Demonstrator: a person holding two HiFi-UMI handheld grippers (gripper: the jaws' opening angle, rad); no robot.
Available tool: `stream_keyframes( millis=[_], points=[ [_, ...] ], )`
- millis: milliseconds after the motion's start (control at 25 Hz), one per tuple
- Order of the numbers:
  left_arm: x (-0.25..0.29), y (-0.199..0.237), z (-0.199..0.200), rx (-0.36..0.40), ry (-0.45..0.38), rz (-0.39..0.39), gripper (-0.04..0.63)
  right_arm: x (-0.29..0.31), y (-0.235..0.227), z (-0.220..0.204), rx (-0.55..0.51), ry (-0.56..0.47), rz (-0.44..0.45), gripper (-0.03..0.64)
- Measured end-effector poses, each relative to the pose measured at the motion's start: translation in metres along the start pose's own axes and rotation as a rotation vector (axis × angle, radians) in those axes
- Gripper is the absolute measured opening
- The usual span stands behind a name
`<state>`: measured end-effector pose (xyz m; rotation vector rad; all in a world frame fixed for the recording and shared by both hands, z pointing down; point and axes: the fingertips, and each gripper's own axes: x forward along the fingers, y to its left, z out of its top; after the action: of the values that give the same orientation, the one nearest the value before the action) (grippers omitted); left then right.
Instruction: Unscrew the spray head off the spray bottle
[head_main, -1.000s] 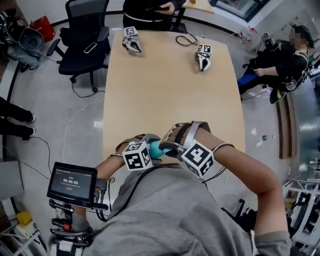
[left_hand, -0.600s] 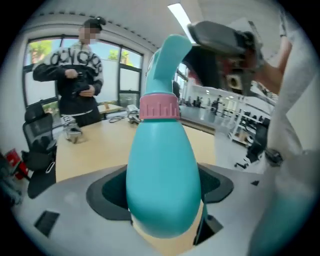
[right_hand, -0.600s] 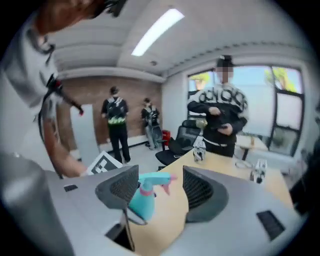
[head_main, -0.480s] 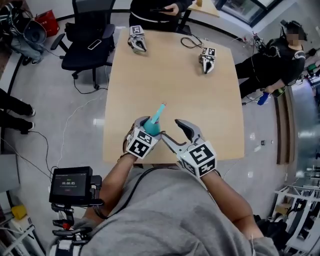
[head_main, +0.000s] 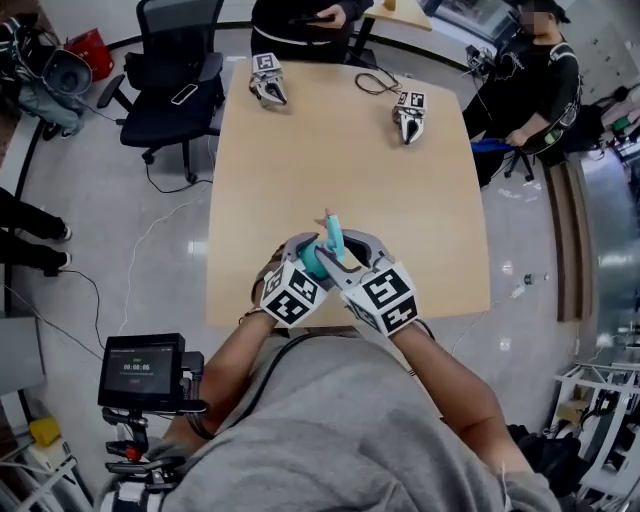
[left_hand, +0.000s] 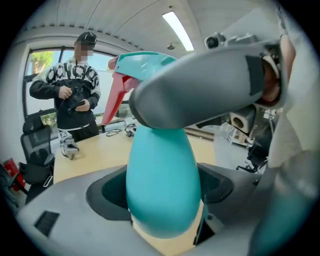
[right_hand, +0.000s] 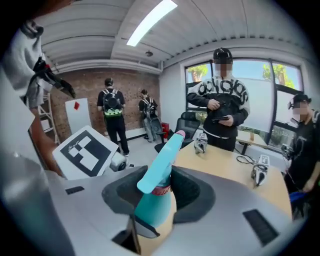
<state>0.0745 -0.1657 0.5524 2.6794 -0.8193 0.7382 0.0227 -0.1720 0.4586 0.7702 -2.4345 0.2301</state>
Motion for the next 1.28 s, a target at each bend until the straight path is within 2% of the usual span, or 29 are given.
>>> stream_keyframes(
  millis=[80,200,360,480,560,640,760,840,920,960,1000,1120,1200,1280],
  points=[
    [-0.01,-0.014,-0.004,0.034,-0.017,-0.107,0.379,-0.006,0.017,-0.001,-0.083,0.001,0.154,0.147],
    [-0.031,-0.042,-0.007,0.135,-0.027,-0.29,0.379,-0.025,0.047,-0.001,-0.258,-0.003,0.434,0.147],
    [-0.06,-0.079,-0.013,0.248,-0.005,-0.526,0.38,-0.054,0.083,-0.004,-0.445,0.035,0.764,0.147],
    [-0.074,-0.094,-0.009,0.248,-0.006,-0.64,0.38,-0.065,0.092,-0.004,-0.523,0.092,0.891,0.146],
    [-0.074,-0.093,-0.003,0.23,-0.021,-0.638,0.38,-0.063,0.089,-0.002,-0.537,0.109,0.888,0.147],
    [-0.067,-0.082,0.003,0.192,-0.041,-0.564,0.38,-0.055,0.078,0.004,-0.516,0.083,0.804,0.204],
    [-0.047,-0.045,0.009,0.063,-0.069,-0.334,0.38,-0.047,0.043,0.02,-0.405,-0.053,0.581,0.238],
    [-0.034,-0.013,0.007,0.002,-0.062,-0.143,0.38,-0.047,0.006,0.031,-0.212,-0.147,0.373,0.238],
    [-0.029,0.014,0.006,-0.008,-0.051,0.027,0.38,-0.047,-0.026,0.026,0.107,-0.153,0.188,0.238],
    [-0.029,0.024,0.007,0.004,-0.047,0.097,0.38,-0.046,-0.032,0.019,0.28,-0.146,0.149,0.238],
    [-0.03,0.033,0.008,0.029,-0.042,0.16,0.38,-0.044,-0.031,0.013,0.454,-0.149,0.15,0.238],
    [-0.033,0.053,0.012,0.195,0.004,0.352,0.38,-0.042,-0.03,0.012,0.939,-0.259,0.226,0.238],
    [-0.035,0.06,0.016,0.34,0.034,0.454,0.38,-0.041,-0.039,0.016,1.148,-0.326,0.227,0.238],
    [-0.036,0.061,0.02,0.45,0.045,0.512,0.38,-0.039,-0.044,0.015,1.22,-0.328,0.209,0.238]
  ],
)
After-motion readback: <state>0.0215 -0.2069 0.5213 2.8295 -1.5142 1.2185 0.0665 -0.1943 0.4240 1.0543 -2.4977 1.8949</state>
